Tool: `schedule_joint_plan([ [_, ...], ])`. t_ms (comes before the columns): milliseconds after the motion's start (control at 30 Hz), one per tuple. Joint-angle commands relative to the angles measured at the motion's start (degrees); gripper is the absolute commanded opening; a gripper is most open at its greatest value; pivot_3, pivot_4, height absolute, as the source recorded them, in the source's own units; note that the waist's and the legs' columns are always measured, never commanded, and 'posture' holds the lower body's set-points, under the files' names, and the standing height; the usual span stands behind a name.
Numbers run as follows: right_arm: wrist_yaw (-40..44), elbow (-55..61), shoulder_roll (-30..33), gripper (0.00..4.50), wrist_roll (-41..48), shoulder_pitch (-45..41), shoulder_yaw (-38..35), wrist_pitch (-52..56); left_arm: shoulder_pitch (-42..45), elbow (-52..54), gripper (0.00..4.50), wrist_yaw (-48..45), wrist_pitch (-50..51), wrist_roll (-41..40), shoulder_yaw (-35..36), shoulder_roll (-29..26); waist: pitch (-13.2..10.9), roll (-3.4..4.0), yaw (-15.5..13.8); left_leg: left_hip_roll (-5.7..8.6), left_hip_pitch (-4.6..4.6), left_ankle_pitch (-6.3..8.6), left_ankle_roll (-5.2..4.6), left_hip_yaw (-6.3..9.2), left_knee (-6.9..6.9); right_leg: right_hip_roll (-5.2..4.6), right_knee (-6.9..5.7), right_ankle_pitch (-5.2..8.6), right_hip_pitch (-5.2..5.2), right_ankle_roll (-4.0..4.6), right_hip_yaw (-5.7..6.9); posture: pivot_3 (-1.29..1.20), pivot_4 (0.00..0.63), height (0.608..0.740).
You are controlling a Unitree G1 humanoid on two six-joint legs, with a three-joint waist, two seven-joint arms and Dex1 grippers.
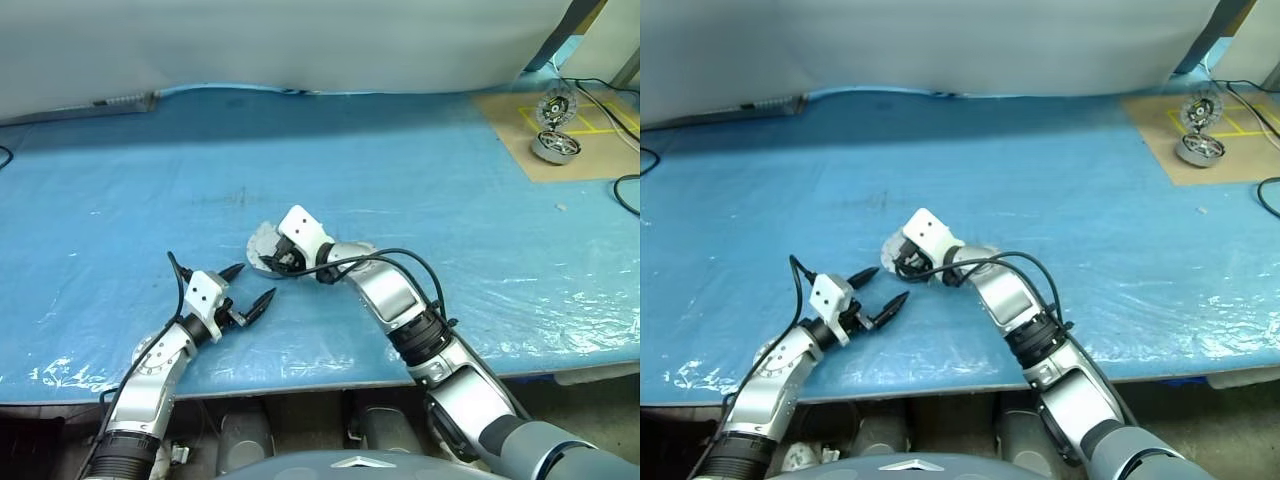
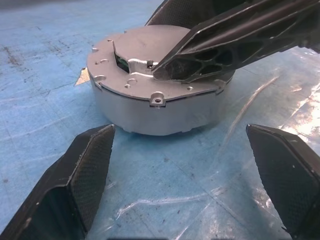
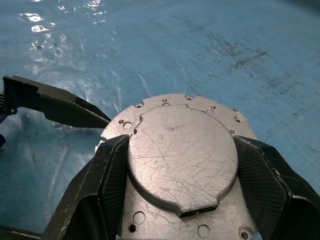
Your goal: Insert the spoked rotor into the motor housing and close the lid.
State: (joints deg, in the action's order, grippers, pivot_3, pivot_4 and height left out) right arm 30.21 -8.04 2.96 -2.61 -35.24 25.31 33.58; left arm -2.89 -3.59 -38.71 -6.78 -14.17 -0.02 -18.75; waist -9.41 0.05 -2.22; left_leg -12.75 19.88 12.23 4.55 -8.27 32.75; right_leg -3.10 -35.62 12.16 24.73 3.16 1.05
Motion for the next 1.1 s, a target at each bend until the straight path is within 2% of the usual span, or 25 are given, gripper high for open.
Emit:
schedule_joint_plan([
  [33, -1.13, -0.77, -0.39, 2.95, -1.4, -0.42, 0.56, 2.92, -0.25, 0.62, 4.5, -0.27, -1.88, -0.23, 0.55, -0.02, 0.0, 0.0, 0.01, 0.0, -0.01, 0.0, 0.0, 0.0, 0.0, 0.0, 0.0, 0.0, -0.01, 0.0, 0.0, 0.0, 0.15, 0.74],
  [300, -1.02, -0.5, -0.38, 2.95, -1.25, 0.21, 1.24, 3.32, -1.17, 1.92, 4.5, -0.19, -1.71, -1.02, 1.29, -0.58, 0.0, 0.0, 0.03, 0.0, -0.09, 0.0, 0.0, -0.03, -0.01, 0.0, -0.02, 0.01, -0.05, -0.01, -0.03, 0.0, 0.15, 0.74],
  [367, -0.8, -0.34, 0.12, 2.95, -1.21, 0.56, 1.26, 3.26, -1.7, 3.84, 4.5, -3.11, 3.71, -5.01, 3.25, -3.8, 0.0, -0.01, 0.05, 0.0, -0.11, 0.0, 0.0, -0.04, -0.01, 0.0, -0.02, 0.01, -0.06, -0.01, -0.04, 0.0, 0.15, 0.74],
  [467, -0.62, -0.65, 0.73, 2.95, -1.33, 0.69, 1.32, 3.02, -1.23, 5.75, 3.88, -6.0, 12.34, -10.9, 6.28, -8.54, 0.0, 0.0, 0.01, -0.03, -0.16, 0.0, 0.01, -0.06, -0.06, 0.05, -0.04, 0.01, -0.04, 0.0, -0.05, 0.0, 0.15, 0.74],
  [633, -0.6, -1.1, 0.84, 2.95, -1.25, 0.57, 1.43, 2.86, 2.8, 7.91, 2.14, -3.27, 24.26, -14.9, 9.0, -11.64, 0.01, 0.0, -0.14, 0.05, -0.37, 0.0, 0.02, -0.11, -0.01, -0.03, -0.03, 0.01, -0.12, -0.02, -0.11, 0.0, 0.15, 0.74],
  [833, -0.97, -1.66, 0.38, 2.95, -1.23, 0.63, 1.52, 2.75, 12.46, 4.63, 0.02, -1.13, 31.78, -16.47, 9.54, -11.15, 0.01, -0.01, -0.07, 0.03, -0.3, -0.02, 0.04, -0.13, -0.07, 0.03, -0.07, 0.0, -0.15, -0.02, -0.15, 0.0, 0.15, 0.74],
  [1100, -1.41, -1.99, 0.23, 2.95, -1.44, 0.75, 1.62, 2.54, 21.89, -0.17, 0.02, 3.13, 41.15, -19.12, 11.1, -7.7, 0.02, -0.02, 0.03, 0.07, -0.3, -0.02, 0.05, -0.13, -0.07, 0.04, -0.04, 0.0, -0.18, -0.02, -0.2, 0.0, 0.15, 0.74],
])
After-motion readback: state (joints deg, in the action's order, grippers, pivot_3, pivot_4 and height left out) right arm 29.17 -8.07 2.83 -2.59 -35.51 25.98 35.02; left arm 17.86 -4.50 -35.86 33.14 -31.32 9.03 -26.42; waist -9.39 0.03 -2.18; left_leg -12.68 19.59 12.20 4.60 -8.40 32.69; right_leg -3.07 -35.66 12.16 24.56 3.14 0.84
